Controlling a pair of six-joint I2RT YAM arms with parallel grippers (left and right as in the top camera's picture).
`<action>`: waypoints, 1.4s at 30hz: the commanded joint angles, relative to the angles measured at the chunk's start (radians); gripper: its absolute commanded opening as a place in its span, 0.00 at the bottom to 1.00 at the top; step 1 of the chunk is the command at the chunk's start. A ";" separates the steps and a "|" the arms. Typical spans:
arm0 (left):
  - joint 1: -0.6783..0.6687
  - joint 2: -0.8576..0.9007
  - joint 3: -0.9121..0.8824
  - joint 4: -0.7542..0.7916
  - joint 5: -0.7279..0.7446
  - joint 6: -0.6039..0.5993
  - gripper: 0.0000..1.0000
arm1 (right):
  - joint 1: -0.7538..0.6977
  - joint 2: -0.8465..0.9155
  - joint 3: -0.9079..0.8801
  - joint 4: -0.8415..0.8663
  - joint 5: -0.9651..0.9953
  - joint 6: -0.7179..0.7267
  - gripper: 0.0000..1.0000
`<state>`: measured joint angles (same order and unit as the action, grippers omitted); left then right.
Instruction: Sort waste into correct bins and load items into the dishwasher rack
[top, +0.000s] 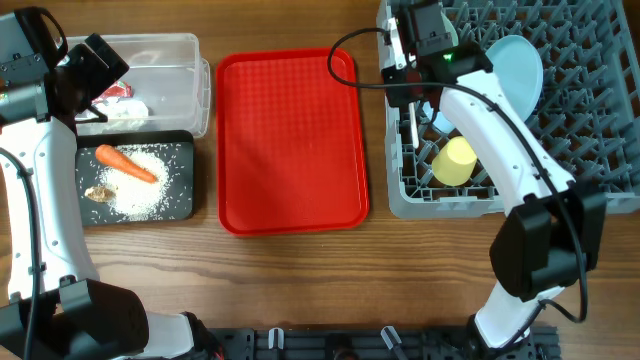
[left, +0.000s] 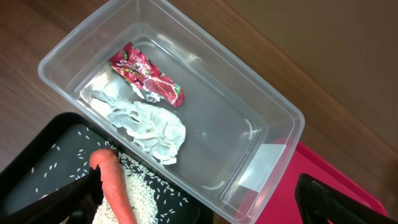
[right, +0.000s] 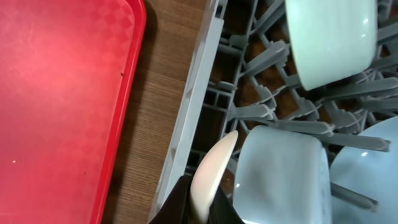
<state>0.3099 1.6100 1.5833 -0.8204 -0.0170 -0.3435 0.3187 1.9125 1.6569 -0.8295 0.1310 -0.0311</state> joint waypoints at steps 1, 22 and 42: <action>0.005 -0.014 0.004 -0.001 0.008 -0.009 1.00 | 0.001 0.029 -0.012 0.007 -0.019 0.005 0.04; 0.005 -0.014 0.004 -0.001 0.008 -0.009 1.00 | -0.015 0.025 -0.003 0.024 -0.025 0.008 0.22; 0.005 -0.014 0.004 -0.001 0.008 -0.009 1.00 | -0.014 -0.296 0.054 -0.069 -0.363 0.008 0.38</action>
<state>0.3099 1.6100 1.5833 -0.8204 -0.0170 -0.3431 0.3103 1.6485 1.6924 -0.8684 -0.1299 -0.0273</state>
